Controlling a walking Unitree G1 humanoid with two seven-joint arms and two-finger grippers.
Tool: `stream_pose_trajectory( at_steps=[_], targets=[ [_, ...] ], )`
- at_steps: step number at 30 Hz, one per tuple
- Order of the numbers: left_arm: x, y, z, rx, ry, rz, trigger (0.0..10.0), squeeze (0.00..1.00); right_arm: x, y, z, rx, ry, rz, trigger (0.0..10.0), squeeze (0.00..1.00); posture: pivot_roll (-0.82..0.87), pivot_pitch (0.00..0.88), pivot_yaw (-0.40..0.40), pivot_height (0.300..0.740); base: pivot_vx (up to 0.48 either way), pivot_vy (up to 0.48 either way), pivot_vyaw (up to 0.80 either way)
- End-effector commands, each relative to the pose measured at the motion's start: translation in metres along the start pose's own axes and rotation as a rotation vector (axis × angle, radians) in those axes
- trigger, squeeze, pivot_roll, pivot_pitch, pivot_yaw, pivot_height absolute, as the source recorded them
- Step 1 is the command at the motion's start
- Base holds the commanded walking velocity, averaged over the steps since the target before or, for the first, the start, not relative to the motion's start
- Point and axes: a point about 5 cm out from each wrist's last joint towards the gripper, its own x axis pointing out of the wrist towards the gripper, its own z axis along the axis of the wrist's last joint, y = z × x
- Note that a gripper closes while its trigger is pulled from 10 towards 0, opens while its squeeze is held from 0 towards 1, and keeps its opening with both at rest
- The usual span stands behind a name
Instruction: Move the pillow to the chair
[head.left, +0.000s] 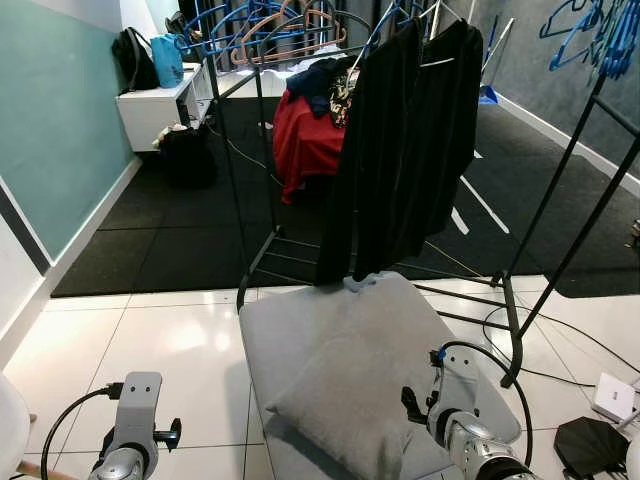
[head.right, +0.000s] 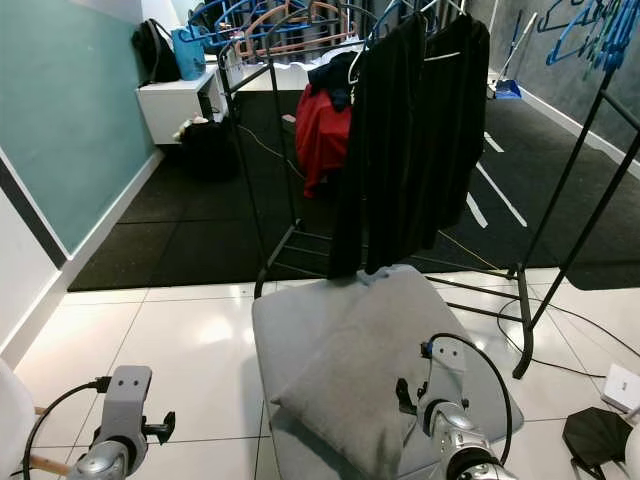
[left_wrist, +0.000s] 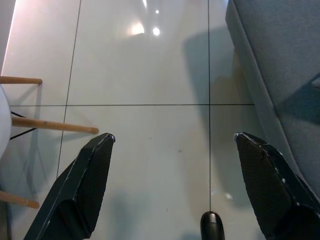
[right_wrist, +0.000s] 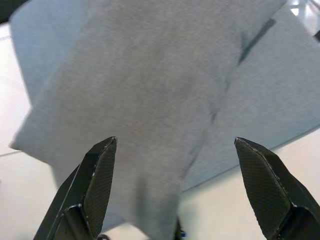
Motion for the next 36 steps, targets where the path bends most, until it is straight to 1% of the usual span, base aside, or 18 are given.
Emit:
stream_pose_trajectory(
  at_steps=[1,3,4,5,9,10,11,13,14,24,27,34,36],
  targets=[
    [-0.001,0.004,-0.003,0.0,0.006,0.017,10.0,0.0,-0.001,0.001,-0.006,0.038,0.02,0.01,10.0,0.0,-0.16,0.056,-0.031,0.725,0.0,0.0,0.0],
    [-0.001,0.008,0.001,0.029,-0.025,0.057,10.0,0.0,-0.001,0.002,-0.006,0.041,0.016,0.029,10.0,0.0,-0.15,0.059,-0.036,0.715,0.0,0.0,0.0],
    [-0.001,0.008,0.001,0.029,-0.025,0.057,10.0,0.0,-0.001,0.002,-0.006,0.041,0.016,0.029,10.0,0.0,-0.15,0.059,-0.036,0.715,0.0,0.0,0.0],
    [-0.001,0.011,0.004,0.058,-0.054,0.082,10.0,0.0,-0.001,0.003,-0.005,0.034,0.011,0.043,10.0,0.0,-0.15,0.063,-0.038,0.705,0.0,0.0,0.0],
    [-0.002,0.012,0.007,0.116,-0.081,0.096,10.0,0.0,-0.001,0.002,-0.005,-0.012,0.02,0.043,10.0,0.0,-0.15,0.067,-0.039,0.68,0.0,0.0,0.0],
    [-0.002,0.012,0.007,0.116,-0.081,0.096,10.0,0.0,-0.001,0.002,-0.005,-0.012,0.02,0.043,10.0,0.0,-0.15,0.067,-0.039,0.68,0.0,0.0,0.0],
    [-0.002,0.012,0.007,0.121,-0.081,0.097,10.0,0.0,-0.001,0.001,-0.005,-0.015,0.022,0.039,10.0,0.0,-0.15,0.067,-0.039,0.665,0.0,0.0,0.0],
    [-0.002,0.012,0.007,0.121,-0.08,0.097,10.0,0.0,-0.001,0.001,-0.005,-0.011,0.022,0.036,10.0,0.0,-0.15,0.067,-0.039,0.66,0.0,0.0,0.0],
    [-0.002,0.012,0.006,0.121,-0.079,0.096,10.0,0.0,-0.001,0.001,-0.006,-0.004,0.025,0.027,10.0,0.0,-0.15,0.073,-0.031,0.65,0.0,0.0,0.0],
    [-0.003,0.013,0.005,0.132,-0.08,0.104,10.0,0.0,-0.001,0.001,-0.007,0.023,0.012,0.028,10.0,0.0,-0.15,0.075,-0.029,0.6,0.0,0.0,0.0],
    [-0.003,0.013,0.005,0.131,-0.079,0.106,10.0,0.0,-0.001,0.001,-0.007,0.029,0.009,0.024,10.0,0.0,-0.15,0.076,-0.03,0.595,0.0,0.0,0.0],
    [-0.003,0.015,0.003,0.129,-0.077,0.11,10.0,0.0,-0.001,0.002,-0.008,0.125,-0.027,0.003,10.0,0.0,-0.14,0.087,-0.022,0.555,0.0,0.0,0.0],
    [-0.004,0.015,0.003,0.129,-0.076,0.11,10.0,0.0,-0.001,0.003,-0.008,0.134,-0.033,0.004,10.0,0.0,-0.13,0.09,-0.018,0.55,0.0,0.0,0.0]
  ],
)
